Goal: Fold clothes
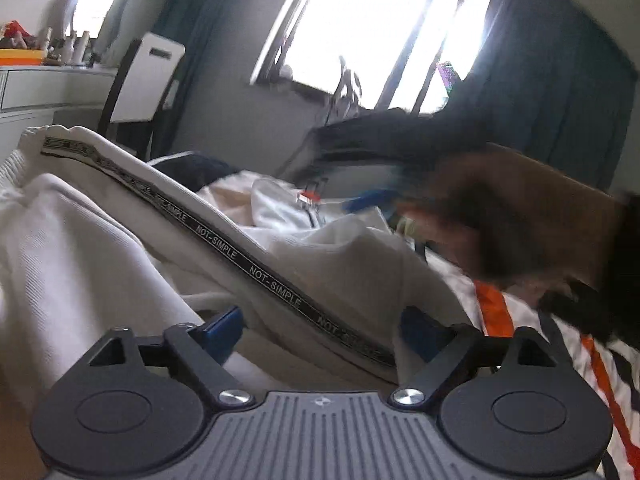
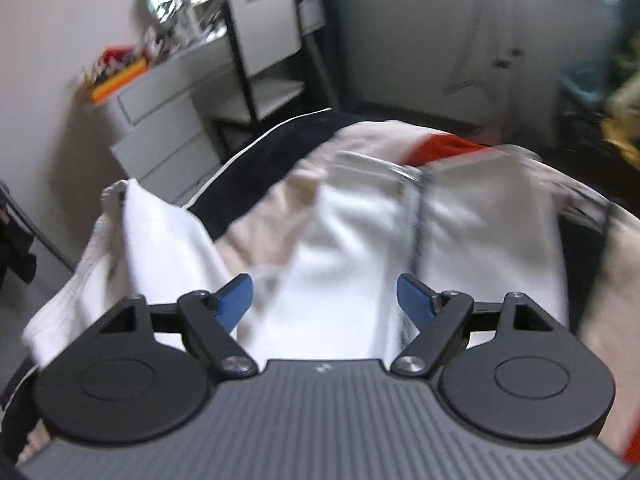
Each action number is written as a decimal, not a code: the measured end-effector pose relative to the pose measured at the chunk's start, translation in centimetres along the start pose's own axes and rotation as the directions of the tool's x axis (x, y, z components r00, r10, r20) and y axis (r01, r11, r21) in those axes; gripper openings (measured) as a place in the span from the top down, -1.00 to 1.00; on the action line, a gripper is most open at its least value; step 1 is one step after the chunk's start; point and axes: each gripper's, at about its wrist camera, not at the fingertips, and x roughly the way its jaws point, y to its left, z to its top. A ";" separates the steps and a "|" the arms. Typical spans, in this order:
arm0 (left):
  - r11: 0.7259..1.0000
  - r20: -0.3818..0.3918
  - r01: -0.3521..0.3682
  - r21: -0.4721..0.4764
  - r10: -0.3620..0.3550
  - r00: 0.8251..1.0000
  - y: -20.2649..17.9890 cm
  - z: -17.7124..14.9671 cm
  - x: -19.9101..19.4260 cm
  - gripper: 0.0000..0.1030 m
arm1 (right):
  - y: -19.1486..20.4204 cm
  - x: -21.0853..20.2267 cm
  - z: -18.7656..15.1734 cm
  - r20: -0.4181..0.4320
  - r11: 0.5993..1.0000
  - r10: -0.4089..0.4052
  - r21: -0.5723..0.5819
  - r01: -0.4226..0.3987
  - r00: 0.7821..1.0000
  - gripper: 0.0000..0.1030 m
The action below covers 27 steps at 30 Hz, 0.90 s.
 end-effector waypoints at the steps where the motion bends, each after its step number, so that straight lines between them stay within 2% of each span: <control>1: 1.000 0.012 0.009 0.004 -0.009 1.000 0.1 -0.4 0.4 -0.80 | 0.2 2.0 1.2 -0.014 1.000 -0.010 -0.014 0.010 1.000 -0.56; 4: 0.999 0.041 0.048 -0.007 -0.048 0.998 0.9 -1.1 1.3 -0.86 | 0.6 7.8 4.1 -0.063 0.998 -0.040 -0.055 0.037 0.997 -0.56; 8: 0.991 0.066 0.111 -0.077 -0.106 0.992 2.5 -1.5 2.7 -0.93 | 0.7 13.3 4.5 -0.108 0.990 -0.099 -0.113 0.086 0.989 -0.47; 9: 0.989 0.081 0.120 -0.091 -0.113 0.990 2.8 -1.6 2.8 -0.93 | 0.5 14.0 4.2 -0.106 0.990 -0.103 -0.108 0.091 0.989 -0.38; 10: 0.986 0.096 0.129 -0.104 -0.119 0.988 3.0 -1.7 2.8 -0.93 | 0.3 14.0 3.9 -0.090 0.990 -0.104 -0.102 0.095 0.990 -0.03; 11: 0.985 0.103 0.136 -0.108 -0.125 0.987 3.1 -1.7 2.9 -0.93 | -0.1 13.7 3.8 -0.070 0.991 -0.107 -0.088 0.101 0.992 0.24; 12: 0.984 0.109 0.143 -0.111 -0.131 0.985 3.3 -1.7 2.9 -0.93 | -0.4 13.3 3.7 -0.051 0.992 -0.108 -0.071 0.104 0.993 0.72; 13: 0.983 0.111 0.146 -0.115 -0.133 0.985 3.3 -1.7 3.0 -0.93 | -1.1 12.6 3.7 -0.034 0.996 -0.089 -0.032 0.088 0.996 0.83; 14: 0.982 0.114 0.149 -0.118 -0.135 0.984 3.4 -1.7 3.0 -0.93 | -1.6 11.3 3.8 0.000 0.996 -0.087 0.006 0.087 0.996 0.85; 17: 0.978 0.123 0.159 -0.134 -0.142 0.982 3.6 -1.5 2.8 -0.91 | -2.8 6.3 4.5 0.116 0.990 -0.141 0.048 0.136 0.983 0.86; 21: 0.974 0.136 0.162 -0.159 -0.141 0.981 3.9 -1.1 2.1 -0.91 | -5.9 -3.3 4.8 0.271 0.968 -0.241 0.137 0.211 0.932 0.87; 23: 0.980 0.160 0.148 -0.133 -0.126 0.979 3.7 -0.7 1.5 -0.88 | -8.6 -8.8 4.1 0.339 0.946 -0.305 0.221 0.239 0.890 0.87; 27: 0.989 0.252 0.134 -0.067 -0.113 0.961 2.9 0.2 -0.8 -0.88 | -14.1 -20.2 -0.3 0.421 0.877 -0.443 0.388 0.284 0.792 0.87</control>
